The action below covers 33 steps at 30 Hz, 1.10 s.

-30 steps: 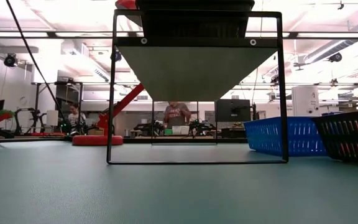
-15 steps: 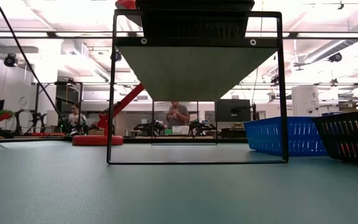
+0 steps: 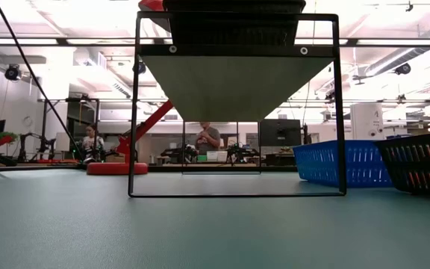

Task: Stack baskets on shelf by color
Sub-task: Stack the left black bin on top of the black bin on the shelf

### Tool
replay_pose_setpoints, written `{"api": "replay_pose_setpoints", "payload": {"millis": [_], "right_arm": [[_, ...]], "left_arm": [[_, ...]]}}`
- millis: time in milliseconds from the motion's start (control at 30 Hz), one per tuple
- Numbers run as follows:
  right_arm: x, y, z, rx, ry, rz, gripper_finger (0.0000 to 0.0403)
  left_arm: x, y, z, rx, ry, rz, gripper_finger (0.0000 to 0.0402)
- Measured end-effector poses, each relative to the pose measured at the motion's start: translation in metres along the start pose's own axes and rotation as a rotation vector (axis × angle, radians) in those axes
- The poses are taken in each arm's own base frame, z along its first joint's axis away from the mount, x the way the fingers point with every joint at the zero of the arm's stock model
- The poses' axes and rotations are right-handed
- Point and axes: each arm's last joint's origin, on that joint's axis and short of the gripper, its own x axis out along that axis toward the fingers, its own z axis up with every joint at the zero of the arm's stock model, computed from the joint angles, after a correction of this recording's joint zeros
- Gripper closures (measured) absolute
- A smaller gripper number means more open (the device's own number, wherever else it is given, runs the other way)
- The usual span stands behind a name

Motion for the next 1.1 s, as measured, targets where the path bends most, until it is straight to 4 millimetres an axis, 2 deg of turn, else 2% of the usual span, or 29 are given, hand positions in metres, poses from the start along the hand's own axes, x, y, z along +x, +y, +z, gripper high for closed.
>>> {"api": "replay_pose_setpoints", "payload": {"millis": [500, 800, 1100], "right_arm": [[-0.005, 0.005, -0.001, -0.023, -0.01, 0.012, 0.0387], [-0.027, 0.022, 0.005, -0.11, -0.095, -0.028, 0.039], [-0.037, 0.051, -0.005, -0.254, -0.143, -0.315, 0.039]], "left_arm": [[0.0, 0.0, 0.001, -0.004, -0.002, 0.001, 0.0332], [0.001, 0.0, 0.001, -0.005, -0.003, 0.001, 0.0332], [0.001, 0.0, 0.001, -0.007, -0.006, 0.003, 0.0332]]}}
